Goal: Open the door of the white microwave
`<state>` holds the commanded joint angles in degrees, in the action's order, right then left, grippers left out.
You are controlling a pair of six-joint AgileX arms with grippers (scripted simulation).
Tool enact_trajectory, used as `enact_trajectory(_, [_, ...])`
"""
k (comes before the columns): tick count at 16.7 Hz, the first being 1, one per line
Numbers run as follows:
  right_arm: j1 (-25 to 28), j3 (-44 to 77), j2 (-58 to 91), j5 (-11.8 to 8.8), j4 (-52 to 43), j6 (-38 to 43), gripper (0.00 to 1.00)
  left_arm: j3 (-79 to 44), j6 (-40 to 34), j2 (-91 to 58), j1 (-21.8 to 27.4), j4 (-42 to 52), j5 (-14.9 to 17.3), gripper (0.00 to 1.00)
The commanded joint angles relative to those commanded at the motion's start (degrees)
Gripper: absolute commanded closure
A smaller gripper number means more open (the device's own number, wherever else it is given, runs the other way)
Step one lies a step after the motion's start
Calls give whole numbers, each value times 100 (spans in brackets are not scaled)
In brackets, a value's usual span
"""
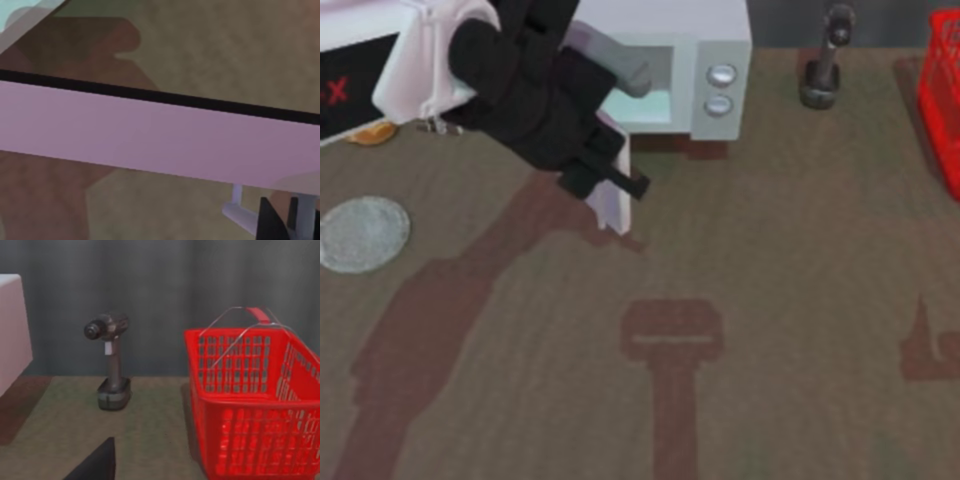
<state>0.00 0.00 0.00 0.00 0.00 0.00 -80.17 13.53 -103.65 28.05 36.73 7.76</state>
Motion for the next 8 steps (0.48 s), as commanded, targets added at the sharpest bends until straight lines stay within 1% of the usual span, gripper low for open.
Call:
enact_trajectory(2, [0, 0, 0, 0, 0, 0, 0, 51, 89, 22, -35, 12, 46, 100])
enact_trajectory(8, [0, 0, 0, 0, 0, 0, 0, 51, 89, 22, -35, 12, 46, 100])
